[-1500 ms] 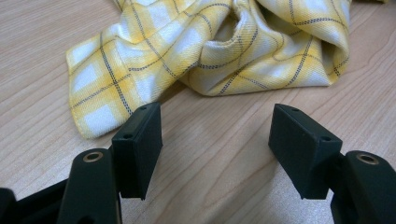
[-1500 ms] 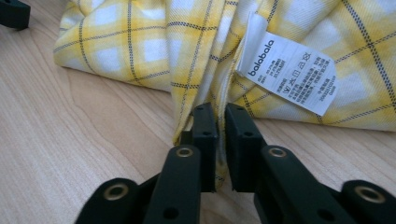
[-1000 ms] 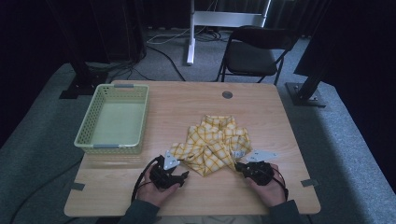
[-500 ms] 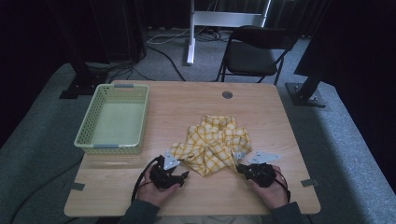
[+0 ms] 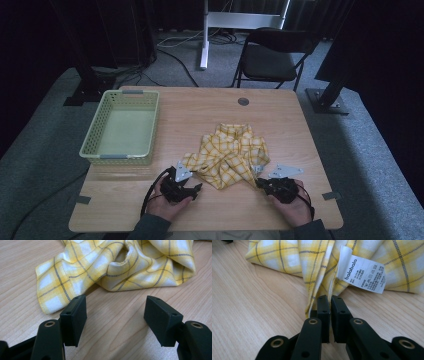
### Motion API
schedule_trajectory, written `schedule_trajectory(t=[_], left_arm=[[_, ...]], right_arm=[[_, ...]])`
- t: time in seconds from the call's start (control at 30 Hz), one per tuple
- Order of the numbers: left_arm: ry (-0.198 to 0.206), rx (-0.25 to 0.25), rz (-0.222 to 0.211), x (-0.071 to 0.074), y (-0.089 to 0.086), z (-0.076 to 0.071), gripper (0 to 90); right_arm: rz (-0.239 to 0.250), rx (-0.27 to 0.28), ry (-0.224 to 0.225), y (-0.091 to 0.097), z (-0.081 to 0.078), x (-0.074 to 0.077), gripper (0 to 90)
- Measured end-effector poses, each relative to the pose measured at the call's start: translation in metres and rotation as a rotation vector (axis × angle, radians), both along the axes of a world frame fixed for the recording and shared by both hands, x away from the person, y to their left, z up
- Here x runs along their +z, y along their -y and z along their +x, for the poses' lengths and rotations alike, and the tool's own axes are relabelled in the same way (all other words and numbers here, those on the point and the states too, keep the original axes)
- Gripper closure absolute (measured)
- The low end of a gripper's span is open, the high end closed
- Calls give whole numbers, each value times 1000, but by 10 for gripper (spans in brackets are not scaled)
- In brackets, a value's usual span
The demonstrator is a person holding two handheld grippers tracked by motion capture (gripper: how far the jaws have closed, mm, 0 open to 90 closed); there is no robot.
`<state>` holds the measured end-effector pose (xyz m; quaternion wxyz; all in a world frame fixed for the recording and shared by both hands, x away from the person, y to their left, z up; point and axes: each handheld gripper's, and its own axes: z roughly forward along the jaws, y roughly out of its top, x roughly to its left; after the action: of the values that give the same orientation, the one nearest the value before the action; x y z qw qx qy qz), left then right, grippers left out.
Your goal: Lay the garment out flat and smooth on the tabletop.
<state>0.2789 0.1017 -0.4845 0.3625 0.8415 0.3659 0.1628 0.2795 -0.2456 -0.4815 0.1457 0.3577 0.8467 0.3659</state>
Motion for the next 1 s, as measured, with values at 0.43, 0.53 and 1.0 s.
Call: schedule_trajectory(t=[0.43, 0.53, 1.0], left_arm=[[0, 0, 1, 0, 0, 0, 329], [-1, 1, 1, 0, 1, 0, 316], [0, 11, 3, 0, -1, -1, 345]], right_arm=[[-9, -13, -6, 12, -10, 1, 850], [-12, -15, -7, 14, -11, 1, 850], [-21, -40, 2, 29, -23, 1, 850]])
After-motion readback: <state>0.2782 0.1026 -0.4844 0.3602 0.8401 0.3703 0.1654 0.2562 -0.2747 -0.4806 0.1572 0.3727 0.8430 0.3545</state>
